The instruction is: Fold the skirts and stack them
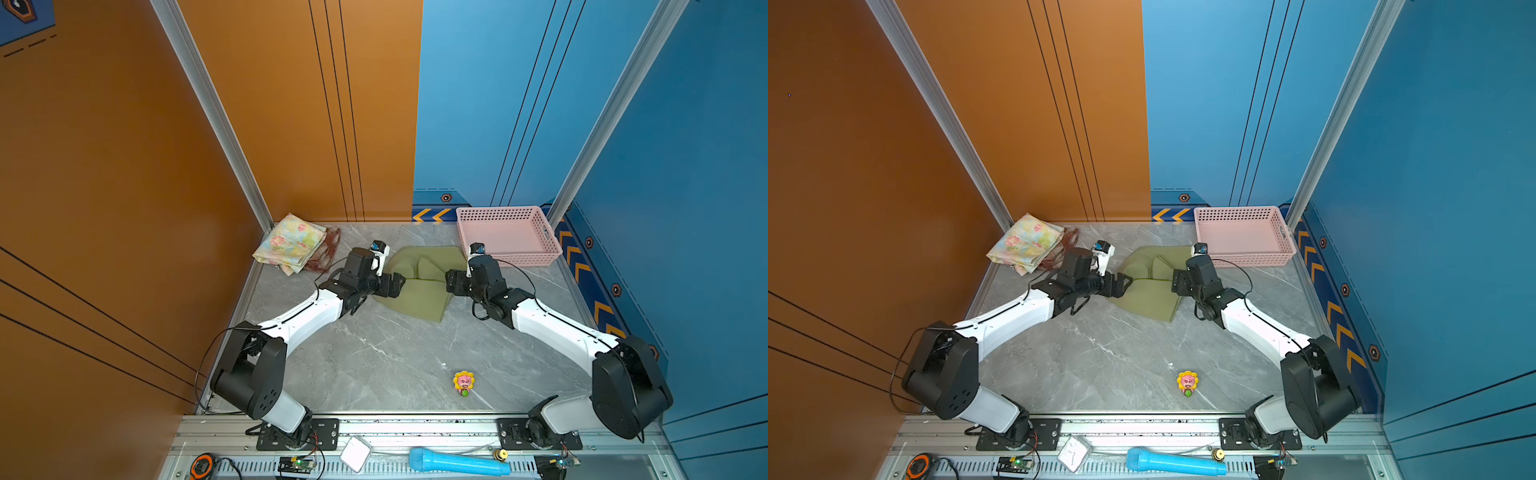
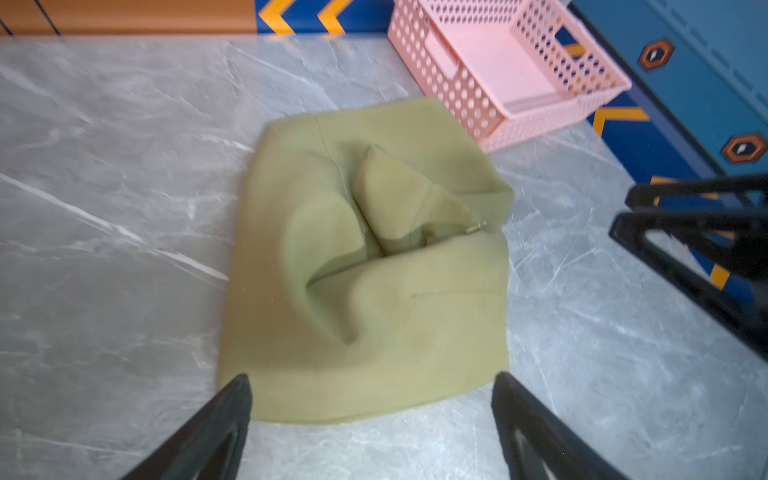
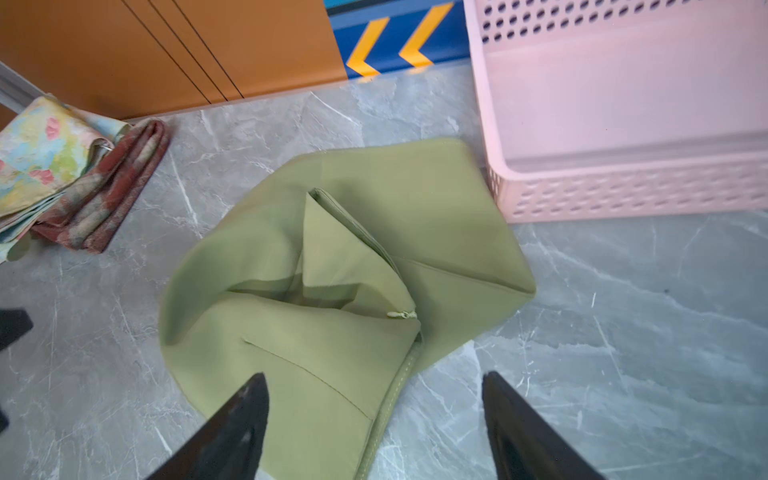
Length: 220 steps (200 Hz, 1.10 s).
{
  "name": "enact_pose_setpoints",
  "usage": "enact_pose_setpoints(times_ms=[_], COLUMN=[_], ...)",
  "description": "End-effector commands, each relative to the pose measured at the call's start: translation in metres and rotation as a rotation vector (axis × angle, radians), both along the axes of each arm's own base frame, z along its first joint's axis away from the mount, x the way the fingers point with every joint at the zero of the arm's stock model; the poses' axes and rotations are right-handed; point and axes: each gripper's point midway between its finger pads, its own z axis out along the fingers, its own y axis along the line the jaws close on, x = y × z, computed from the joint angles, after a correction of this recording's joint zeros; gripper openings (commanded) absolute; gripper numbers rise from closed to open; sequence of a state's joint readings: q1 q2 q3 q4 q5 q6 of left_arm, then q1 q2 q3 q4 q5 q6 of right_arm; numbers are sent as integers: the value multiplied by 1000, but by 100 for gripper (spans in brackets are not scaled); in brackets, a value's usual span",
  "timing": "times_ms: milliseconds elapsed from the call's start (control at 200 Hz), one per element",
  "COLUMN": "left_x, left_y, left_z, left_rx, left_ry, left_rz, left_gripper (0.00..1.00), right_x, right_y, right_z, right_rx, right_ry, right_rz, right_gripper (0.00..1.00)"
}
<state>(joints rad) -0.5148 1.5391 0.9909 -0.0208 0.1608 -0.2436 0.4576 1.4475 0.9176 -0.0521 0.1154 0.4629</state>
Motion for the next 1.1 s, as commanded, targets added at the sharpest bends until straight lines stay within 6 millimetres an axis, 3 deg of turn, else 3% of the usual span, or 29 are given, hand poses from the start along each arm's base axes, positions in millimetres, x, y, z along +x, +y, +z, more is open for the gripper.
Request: enact_pose_setpoints(times_ms=[0, 195, 411, 711, 796, 871, 981, 1096], left_x=[-25, -64, -70, -43, -40, -41, -37, -35], left_y=[-14, -65, -119, -122, -122, -123, -116, -93], left_z=[-21, -50, -76, -117, -129, -136, -117, -75], left_rx=[123, 319, 461, 609, 628, 629, 597, 492], left_ry=[-4, -67, -75, 4, 28, 43, 17, -17], left_rz=[-39, -185, -275, -172, -160, -166, -150, -107], left_gripper=[92, 93, 94, 88, 70, 40, 1, 0], right_x=[-3, -9, -19, -31, -32, -33, -34, -33], right_y=[-16, -60, -85, -98, -99, -99, -96, -86], right_z=[-10, -6, 8, 28, 32, 35, 41, 44], right_rx=[126, 233, 283, 250, 244, 235, 179, 128], right_ry=[102, 111, 82, 32, 21, 14, 3, -3], right_rz=[-81, -200, -245, -260, -264, -262, -246, -212], right_gripper=[80, 81, 81, 80, 80, 80, 80, 80])
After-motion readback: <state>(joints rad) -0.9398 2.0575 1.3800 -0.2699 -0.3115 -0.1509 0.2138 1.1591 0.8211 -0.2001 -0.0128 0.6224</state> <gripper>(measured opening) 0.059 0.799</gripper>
